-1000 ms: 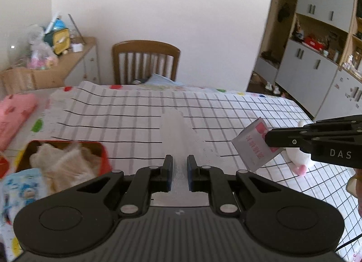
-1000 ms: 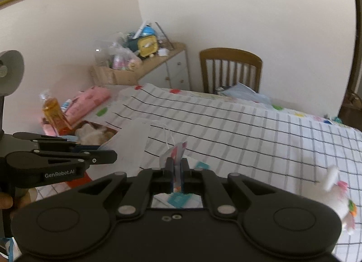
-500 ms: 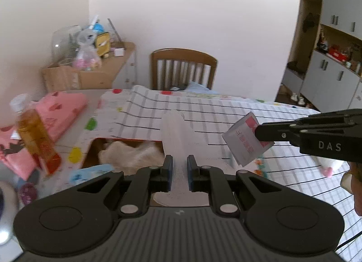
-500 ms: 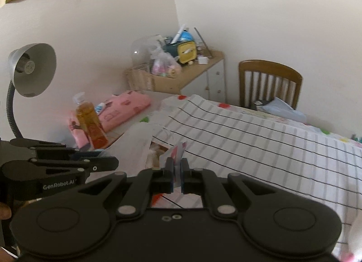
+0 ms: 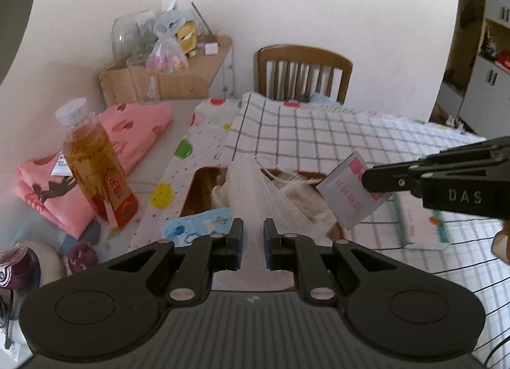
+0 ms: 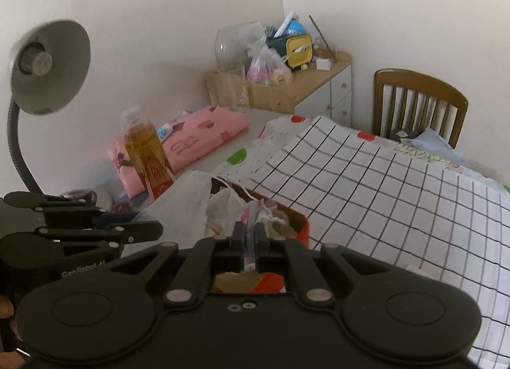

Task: Organize soft objects
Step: 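Lower the mesh bag into the tin box and open the left gripper while the right releases the sachet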

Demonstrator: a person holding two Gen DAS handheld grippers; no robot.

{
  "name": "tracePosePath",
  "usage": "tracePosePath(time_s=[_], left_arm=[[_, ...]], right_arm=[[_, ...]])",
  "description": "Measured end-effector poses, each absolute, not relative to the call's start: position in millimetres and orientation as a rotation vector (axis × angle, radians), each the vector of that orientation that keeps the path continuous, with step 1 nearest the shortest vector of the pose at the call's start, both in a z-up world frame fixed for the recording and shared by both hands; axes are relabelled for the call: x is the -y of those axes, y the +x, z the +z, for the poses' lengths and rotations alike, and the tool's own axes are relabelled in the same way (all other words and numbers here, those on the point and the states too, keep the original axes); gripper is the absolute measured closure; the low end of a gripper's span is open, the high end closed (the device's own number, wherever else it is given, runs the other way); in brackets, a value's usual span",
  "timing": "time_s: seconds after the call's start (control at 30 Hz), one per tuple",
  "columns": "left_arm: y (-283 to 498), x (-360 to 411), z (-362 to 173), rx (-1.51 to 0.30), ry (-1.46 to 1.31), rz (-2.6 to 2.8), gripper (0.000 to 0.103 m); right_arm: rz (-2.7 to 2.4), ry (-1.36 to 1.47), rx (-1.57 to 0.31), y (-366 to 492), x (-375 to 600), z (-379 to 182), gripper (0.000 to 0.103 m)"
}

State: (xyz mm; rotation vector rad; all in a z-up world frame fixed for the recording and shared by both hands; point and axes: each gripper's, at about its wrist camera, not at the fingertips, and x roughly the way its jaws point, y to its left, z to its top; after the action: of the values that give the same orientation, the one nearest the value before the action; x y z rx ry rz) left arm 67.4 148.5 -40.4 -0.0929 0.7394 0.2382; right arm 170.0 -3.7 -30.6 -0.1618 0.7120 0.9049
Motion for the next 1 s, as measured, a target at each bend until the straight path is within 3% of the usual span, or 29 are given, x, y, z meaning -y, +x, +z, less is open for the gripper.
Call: tracePosePath(time_s=[0.67,1.0], left_arm=[[101.7,-171.3,-86.2,-0.856,-0.144,0.242,0.09],[107.0,-175.3,-96.4,-0.891,-0.171,0.224,0.09]], right_arm=[[0.91,-0.228,-0.82,199.2,-43.8,-76.7,0.096],[0.896,-0.276,-0.826,201.8,-45.2,-86.9,0.087]])
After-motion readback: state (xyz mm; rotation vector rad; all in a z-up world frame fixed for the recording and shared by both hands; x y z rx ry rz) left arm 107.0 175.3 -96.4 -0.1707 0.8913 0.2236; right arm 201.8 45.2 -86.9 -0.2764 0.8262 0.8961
